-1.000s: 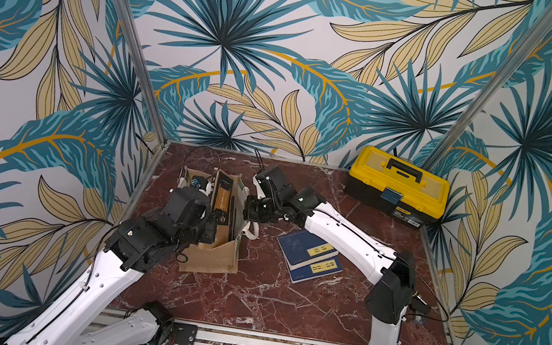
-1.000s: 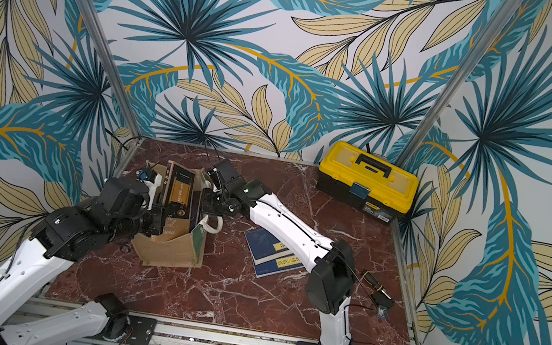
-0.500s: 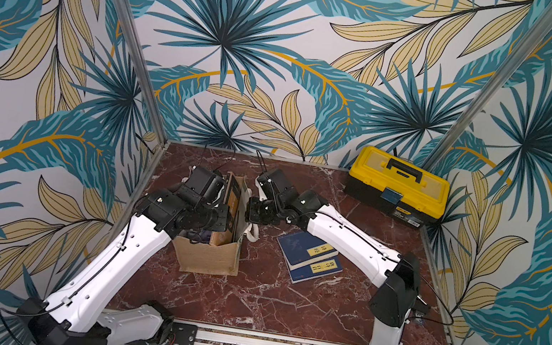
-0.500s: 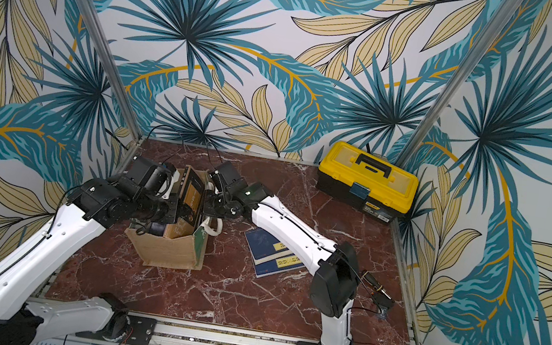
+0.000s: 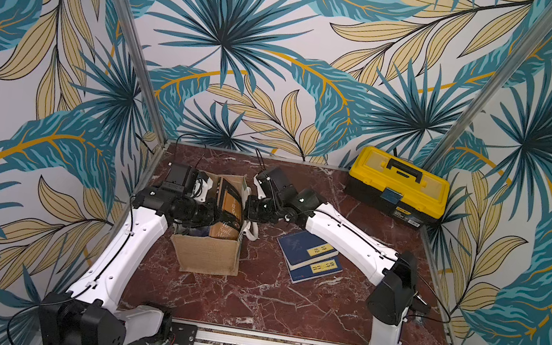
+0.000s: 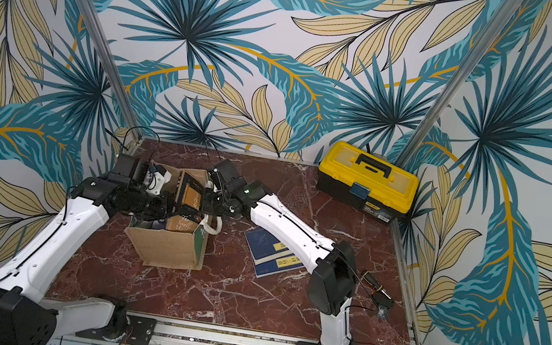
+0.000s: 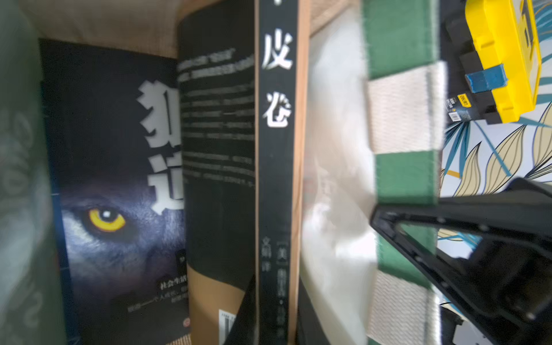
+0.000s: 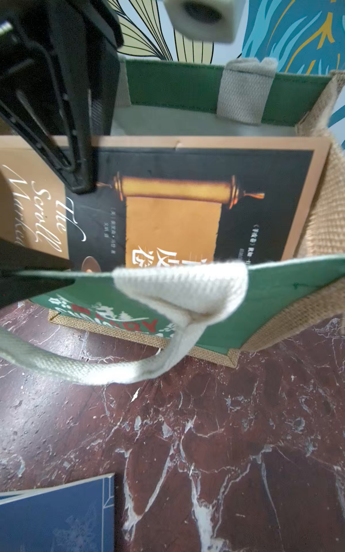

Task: Put the books into the canvas bag
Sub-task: Place the book in the canvas bag.

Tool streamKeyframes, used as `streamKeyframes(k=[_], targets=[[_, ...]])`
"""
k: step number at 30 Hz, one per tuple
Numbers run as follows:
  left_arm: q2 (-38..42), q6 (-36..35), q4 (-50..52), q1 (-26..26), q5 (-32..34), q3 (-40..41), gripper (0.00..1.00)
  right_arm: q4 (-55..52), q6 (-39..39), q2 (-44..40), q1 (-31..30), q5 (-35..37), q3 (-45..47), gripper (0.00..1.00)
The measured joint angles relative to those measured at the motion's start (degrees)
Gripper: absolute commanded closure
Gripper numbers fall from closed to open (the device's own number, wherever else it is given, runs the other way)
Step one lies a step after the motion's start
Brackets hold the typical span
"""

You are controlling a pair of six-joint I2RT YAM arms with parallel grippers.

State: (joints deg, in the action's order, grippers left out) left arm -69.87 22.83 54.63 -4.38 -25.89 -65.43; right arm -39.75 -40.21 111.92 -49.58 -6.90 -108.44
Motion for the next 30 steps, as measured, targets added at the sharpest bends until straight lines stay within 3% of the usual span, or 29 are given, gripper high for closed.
streamKeyframes(k=[4, 12, 16, 30], targets=[[-1.97, -1.9, 0.5, 2.93, -0.72, 1.2, 0.96, 0.02, 0.0, 0.24, 0.2, 0.0, -0.22, 0.96], [-2.21, -4.63, 0.83, 3.56, 0.39, 1.01, 0.65, 0.02, 0.0, 0.61, 0.17, -0.42, -1.03, 0.92], [-1.81, -5.14, 1.4, 3.45, 1.99, 0.74, 0.55, 0.11, 0.0, 0.63, 0.09, -0.87, -2.19, 0.89], [7.85, -4.15, 1.75, 3.39, 5.03, -6.99, 0.52, 0.48, -0.02, 0.63, 0.11, -1.33, -2.71, 0.85]])
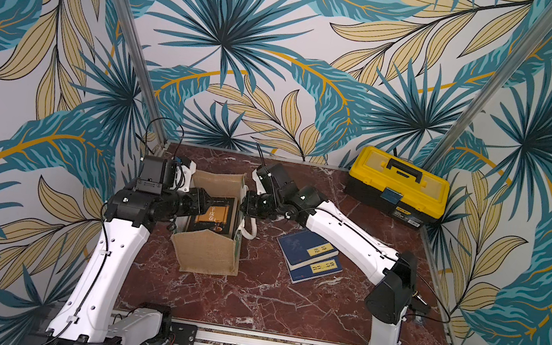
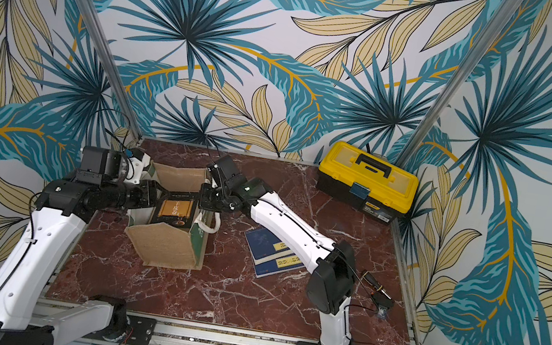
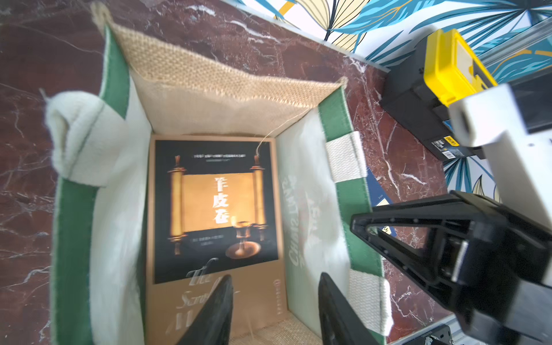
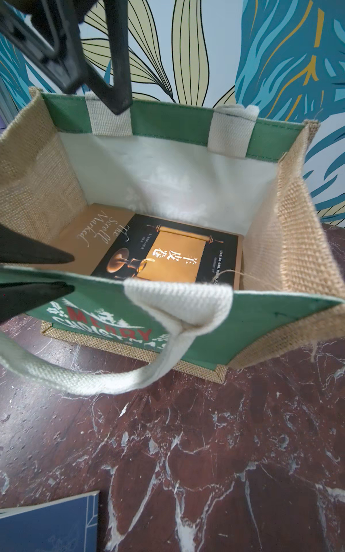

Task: Put the books into the canvas bag
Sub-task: Place the book in the canvas bag, then adjust the book at the center of the board.

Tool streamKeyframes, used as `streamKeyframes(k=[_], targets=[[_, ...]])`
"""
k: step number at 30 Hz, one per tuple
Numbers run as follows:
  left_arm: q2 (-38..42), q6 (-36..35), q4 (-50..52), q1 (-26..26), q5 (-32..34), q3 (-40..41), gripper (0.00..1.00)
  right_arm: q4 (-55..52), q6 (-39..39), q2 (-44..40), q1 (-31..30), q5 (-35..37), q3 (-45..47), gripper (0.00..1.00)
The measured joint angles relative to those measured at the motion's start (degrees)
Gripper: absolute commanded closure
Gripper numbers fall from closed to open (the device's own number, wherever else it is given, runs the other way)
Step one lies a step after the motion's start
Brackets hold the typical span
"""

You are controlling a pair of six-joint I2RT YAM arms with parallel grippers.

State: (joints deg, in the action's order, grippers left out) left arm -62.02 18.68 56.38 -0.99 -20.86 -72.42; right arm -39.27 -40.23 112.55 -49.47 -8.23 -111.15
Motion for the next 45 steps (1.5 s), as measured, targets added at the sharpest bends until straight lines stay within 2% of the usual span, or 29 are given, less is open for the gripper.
streamKeyframes(k=[4, 12, 19, 25, 30, 35, 40, 45], targets=[[-0.02, 0.57, 0.02, -0.09, -0.66, -0.07, 0.53, 0.0, 0.0, 0.0, 0.0, 0.0, -0.09, 0.82], [-0.02, 2.38, 0.02, -2.34, -1.27, -0.07, 0.53, -0.28, 1.22, -0.02, 0.02, 0.52, -0.33, 0.63], [-1.55, 4.94, 0.07, -12.66, 2.64, -4.17, 0.54, -1.31, 2.56, -3.82, 1.27, 2.84, 3.72, 0.58], [-5.68, 6.73, -0.33, -25.97, 9.53, -9.01, 0.54, 0.96, 1.9, -17.09, 7.17, 4.37, 20.04, 0.55], [-14.25, 6.8, -2.27, -35.63, 14.34, -12.66, 0.52, 5.75, -2.43, -29.09, 15.21, 4.22, 40.92, 0.53], [-26.93, 6.29, -3.48, -39.1, 14.12, -17.79, 0.49, 8.44, -6.54, -36.63, 19.12, 3.91, 55.93, 0.52], [-40.81, 5.79, -4.48, -39.34, 11.91, -24.28, 0.47, 12.31, -9.57, -38.49, 20.68, 2.56, 63.06, 0.51], [-52.28, 4.83, -4.79, -39.34, 10.32, -29.79, 0.45, 16.59, -11.91, -35.89, 21.75, 0.39, 65.83, 0.51]])
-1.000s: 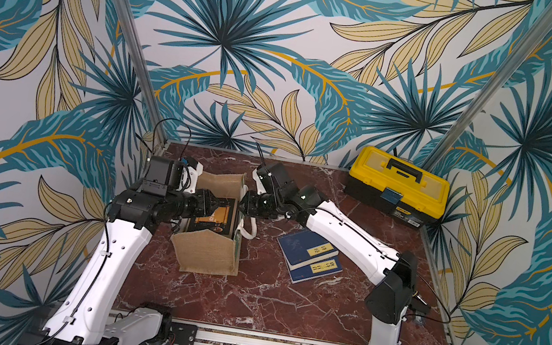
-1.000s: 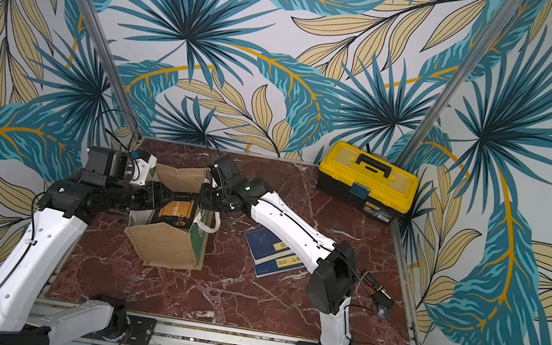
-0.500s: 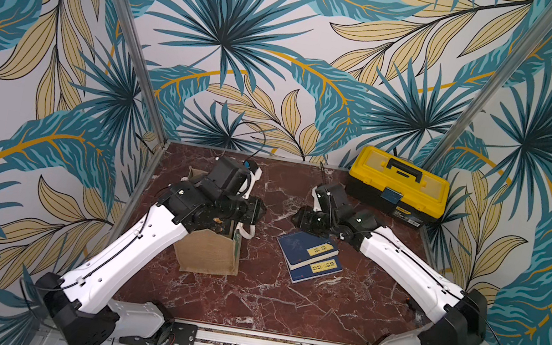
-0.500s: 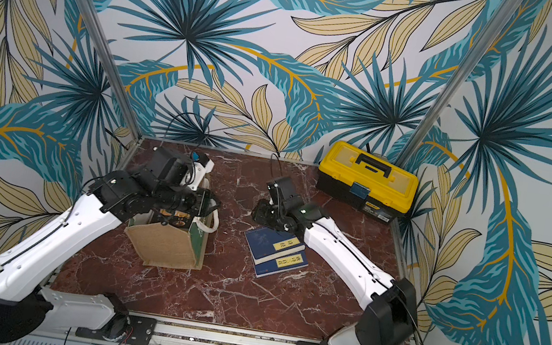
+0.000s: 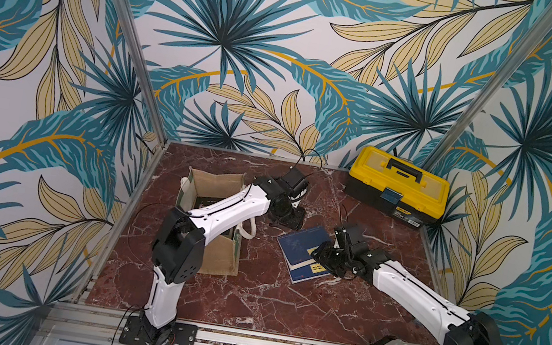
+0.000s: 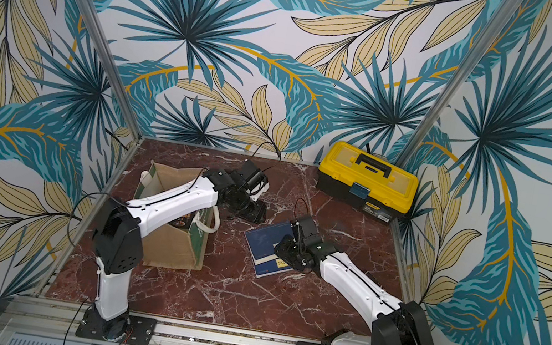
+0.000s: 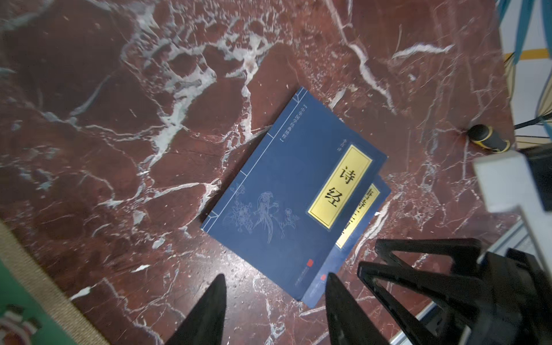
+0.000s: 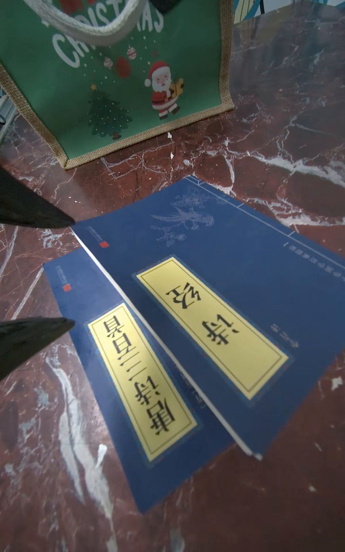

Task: Put the books into the canvas bag
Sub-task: Adjust the book at the center of the board.

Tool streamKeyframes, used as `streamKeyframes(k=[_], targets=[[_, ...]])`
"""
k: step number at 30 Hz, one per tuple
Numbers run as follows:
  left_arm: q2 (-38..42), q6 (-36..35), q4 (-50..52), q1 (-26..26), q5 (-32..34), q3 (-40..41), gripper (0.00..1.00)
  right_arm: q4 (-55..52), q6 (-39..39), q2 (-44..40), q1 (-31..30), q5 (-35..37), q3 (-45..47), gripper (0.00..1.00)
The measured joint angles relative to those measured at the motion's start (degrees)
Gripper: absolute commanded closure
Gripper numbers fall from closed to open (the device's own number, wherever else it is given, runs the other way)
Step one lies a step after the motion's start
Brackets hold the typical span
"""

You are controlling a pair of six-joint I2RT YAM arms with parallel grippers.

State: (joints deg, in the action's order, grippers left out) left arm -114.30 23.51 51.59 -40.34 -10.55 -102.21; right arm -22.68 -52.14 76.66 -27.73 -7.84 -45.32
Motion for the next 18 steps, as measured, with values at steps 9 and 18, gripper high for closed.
streamKeyframes(k=[9, 18], targets=[[-12.17, -0.07, -0.09, 1.4, -3.76, -6.23, 0.44, 3.74, -0.37, 9.44, 1.79, -3.37, -1.03, 0.56], [-14.19, 0.98, -2.4, 3.61, -6.82, -5.35, 0.44, 4.87, 0.39, 11.56, 3.72, -4.92, -1.09, 0.65]])
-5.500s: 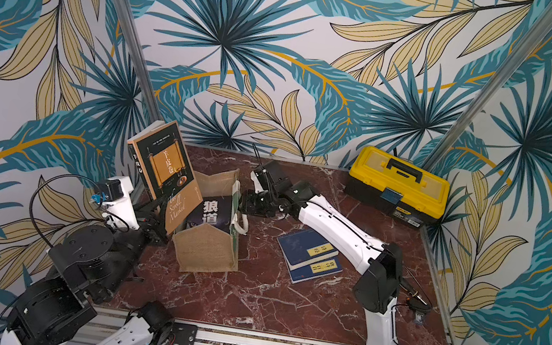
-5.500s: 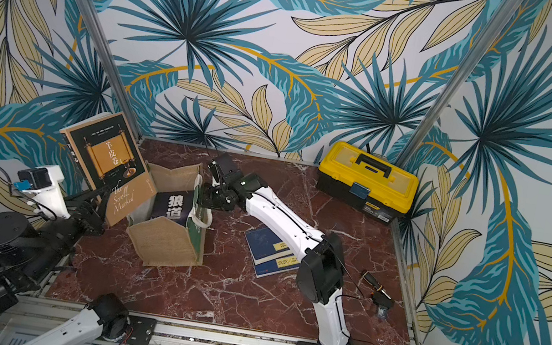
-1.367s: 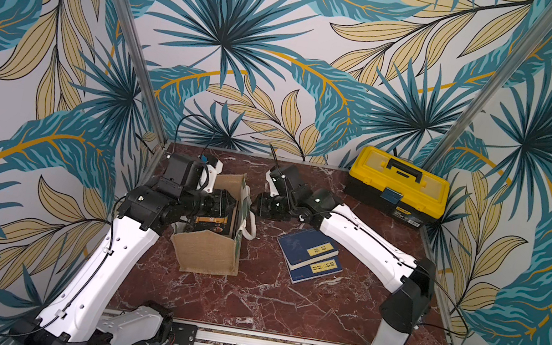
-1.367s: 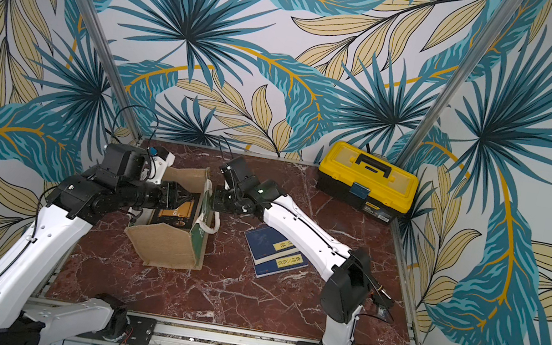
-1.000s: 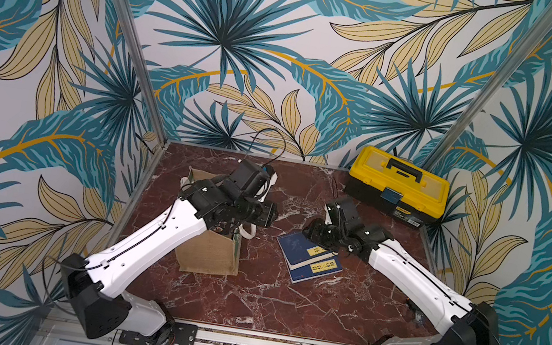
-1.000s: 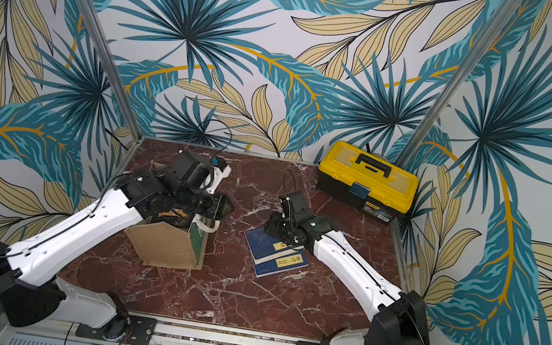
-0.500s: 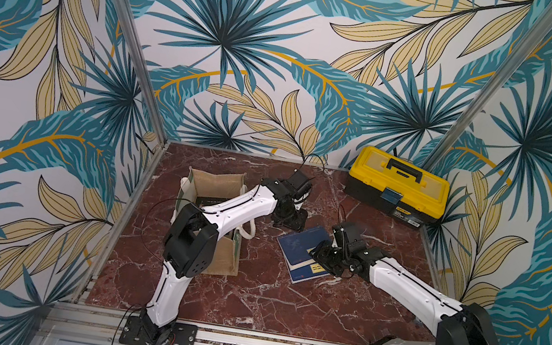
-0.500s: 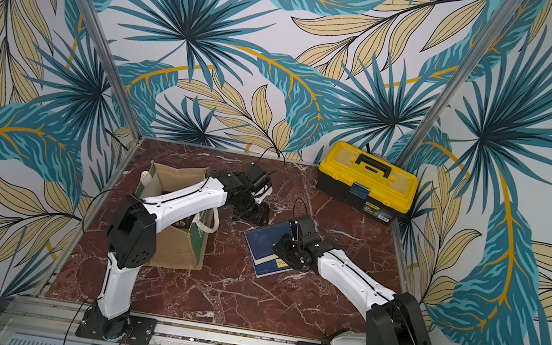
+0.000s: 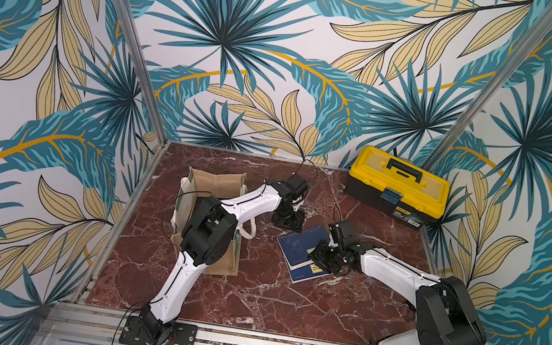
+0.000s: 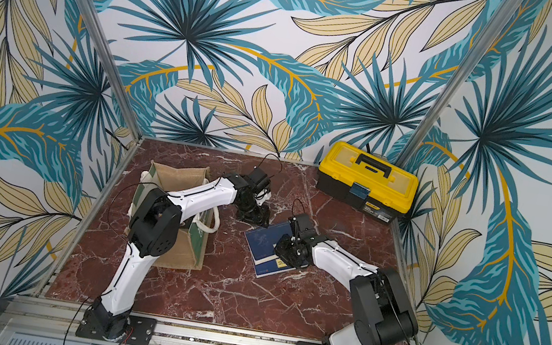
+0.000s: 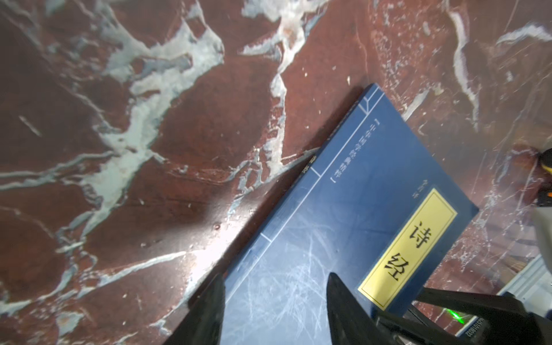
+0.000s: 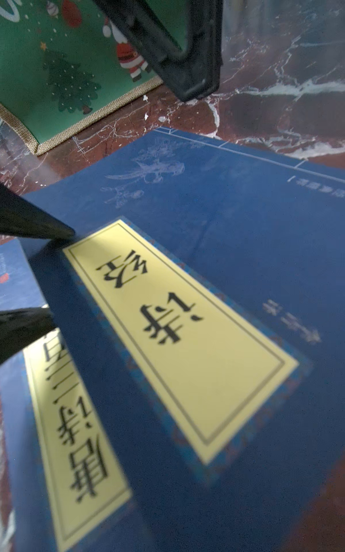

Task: Put the books into the canvas bag
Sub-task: Adjust the book at the center of the board.

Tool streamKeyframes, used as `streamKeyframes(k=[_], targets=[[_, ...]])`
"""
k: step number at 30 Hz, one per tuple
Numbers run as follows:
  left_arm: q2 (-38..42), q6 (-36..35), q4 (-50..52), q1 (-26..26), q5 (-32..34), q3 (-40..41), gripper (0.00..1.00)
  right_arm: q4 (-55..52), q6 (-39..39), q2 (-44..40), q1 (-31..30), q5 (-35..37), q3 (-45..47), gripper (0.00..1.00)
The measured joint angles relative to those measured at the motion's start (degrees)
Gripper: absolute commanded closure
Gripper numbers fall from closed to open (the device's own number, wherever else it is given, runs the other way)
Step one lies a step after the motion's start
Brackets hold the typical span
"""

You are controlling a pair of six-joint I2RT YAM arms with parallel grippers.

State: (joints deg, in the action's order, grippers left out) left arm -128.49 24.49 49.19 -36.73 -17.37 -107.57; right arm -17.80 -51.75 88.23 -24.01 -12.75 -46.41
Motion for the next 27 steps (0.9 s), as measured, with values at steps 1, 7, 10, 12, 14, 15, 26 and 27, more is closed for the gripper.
streamKeyframes(k=[1, 7, 10, 12, 14, 15, 26, 27], targets=[[0.24, 0.28, -0.83, 0.07, -0.35, 1.09, 0.44, 0.04, 0.17, 0.15, 0.35, -0.2, 0.0, 0.65], [3.1, 2.19, -5.86, 0.15, -2.01, 9.35, 0.45, 0.0, 1.44, 2.54, 1.9, -1.16, -1.22, 0.68], [4.96, 3.3, -7.89, 0.15, -2.58, 12.83, 0.45, -0.07, 2.14, 2.97, 2.4, -1.49, -1.68, 0.7], [6.45, 4.15, -9.11, 0.11, -2.99, 15.15, 0.45, -0.17, 2.73, 2.97, 2.75, -1.51, -1.9, 0.7], [7.93, 5.09, -10.16, -0.11, -3.43, 17.38, 0.45, -0.48, 3.37, 3.02, 3.13, -1.51, -2.21, 0.71], [8.87, 5.66, -10.8, -0.33, -3.56, 18.75, 0.45, -0.66, 3.69, 3.04, 3.34, -1.53, -2.43, 0.72], [18.8, 14.99, -17.14, -8.28, -5.2, 31.65, 0.45, -2.86, 7.72, 5.03, 4.9, -1.68, -5.7, 0.78], [19.52, 15.28, -17.38, -8.79, -5.14, 32.02, 0.45, -3.19, 8.09, 5.33, 4.98, -1.68, -6.16, 0.78]])
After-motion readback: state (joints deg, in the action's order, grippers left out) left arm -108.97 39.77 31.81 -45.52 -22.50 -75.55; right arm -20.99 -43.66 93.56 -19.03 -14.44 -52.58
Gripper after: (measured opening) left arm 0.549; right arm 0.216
